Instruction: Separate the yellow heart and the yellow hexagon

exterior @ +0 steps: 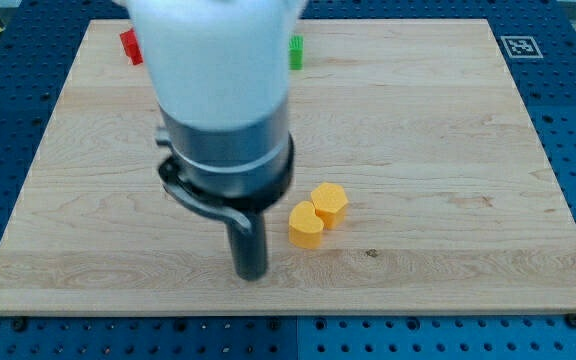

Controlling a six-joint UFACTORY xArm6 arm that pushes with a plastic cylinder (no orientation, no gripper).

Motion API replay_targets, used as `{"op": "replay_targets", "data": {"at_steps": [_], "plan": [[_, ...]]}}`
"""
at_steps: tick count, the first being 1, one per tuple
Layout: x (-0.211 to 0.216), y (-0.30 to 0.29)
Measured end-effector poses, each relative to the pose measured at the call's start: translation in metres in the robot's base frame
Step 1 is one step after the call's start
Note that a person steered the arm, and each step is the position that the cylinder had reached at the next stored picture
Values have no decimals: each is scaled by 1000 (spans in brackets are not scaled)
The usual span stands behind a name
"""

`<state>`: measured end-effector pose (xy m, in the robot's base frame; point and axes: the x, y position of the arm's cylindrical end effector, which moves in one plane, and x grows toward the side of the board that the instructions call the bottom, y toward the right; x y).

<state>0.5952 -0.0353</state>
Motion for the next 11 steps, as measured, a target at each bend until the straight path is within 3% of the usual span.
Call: {"op": "replay_targets", "data": {"at_steps": [1, 4, 5, 8, 11], "plan": [[0, 0], [-62, 112], [-76, 112], [-57, 71], [-84, 68]]}}
